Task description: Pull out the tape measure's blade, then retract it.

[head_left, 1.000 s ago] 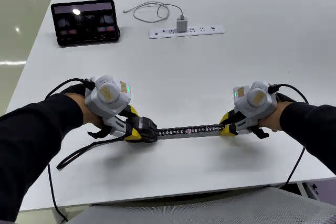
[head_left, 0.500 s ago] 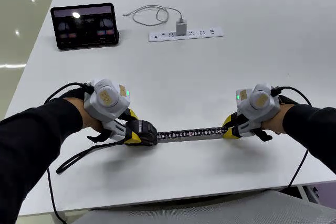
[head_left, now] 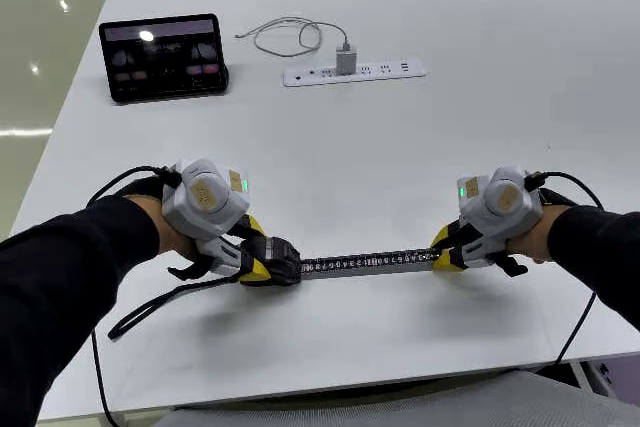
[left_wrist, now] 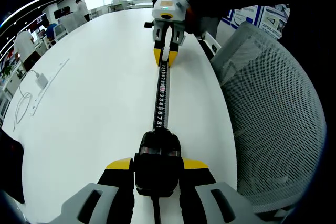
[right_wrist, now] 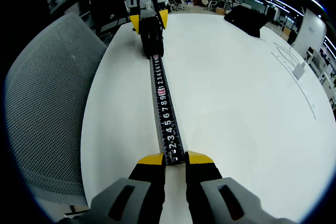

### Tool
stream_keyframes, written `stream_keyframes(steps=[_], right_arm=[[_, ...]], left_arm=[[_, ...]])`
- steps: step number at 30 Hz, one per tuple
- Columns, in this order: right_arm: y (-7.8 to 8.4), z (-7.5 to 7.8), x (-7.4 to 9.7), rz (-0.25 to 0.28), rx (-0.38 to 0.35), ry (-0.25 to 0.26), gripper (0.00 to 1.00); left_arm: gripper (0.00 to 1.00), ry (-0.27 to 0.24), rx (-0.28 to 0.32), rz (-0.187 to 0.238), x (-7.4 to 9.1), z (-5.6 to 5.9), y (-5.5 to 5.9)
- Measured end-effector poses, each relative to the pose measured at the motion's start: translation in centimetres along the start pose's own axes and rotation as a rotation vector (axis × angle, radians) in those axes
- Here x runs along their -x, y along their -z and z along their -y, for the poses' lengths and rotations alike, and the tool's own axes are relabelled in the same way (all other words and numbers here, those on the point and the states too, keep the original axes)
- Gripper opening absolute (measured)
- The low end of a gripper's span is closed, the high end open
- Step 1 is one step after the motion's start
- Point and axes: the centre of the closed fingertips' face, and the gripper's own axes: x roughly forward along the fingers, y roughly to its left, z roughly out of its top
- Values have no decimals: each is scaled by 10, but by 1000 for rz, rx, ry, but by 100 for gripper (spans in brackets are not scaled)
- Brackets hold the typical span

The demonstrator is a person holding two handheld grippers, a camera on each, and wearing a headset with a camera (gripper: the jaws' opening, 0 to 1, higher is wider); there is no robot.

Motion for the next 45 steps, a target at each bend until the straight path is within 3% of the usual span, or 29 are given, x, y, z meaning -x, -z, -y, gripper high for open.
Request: stream_keyframes(steps=[11,45], right_arm=[[11,4,4,-12,-5,6,9],[21,3,16,-23,-16,16,9]], left_arm=[[28,1,-4,-4,0,0,0],[28,-11,1,-4,1,2,0]])
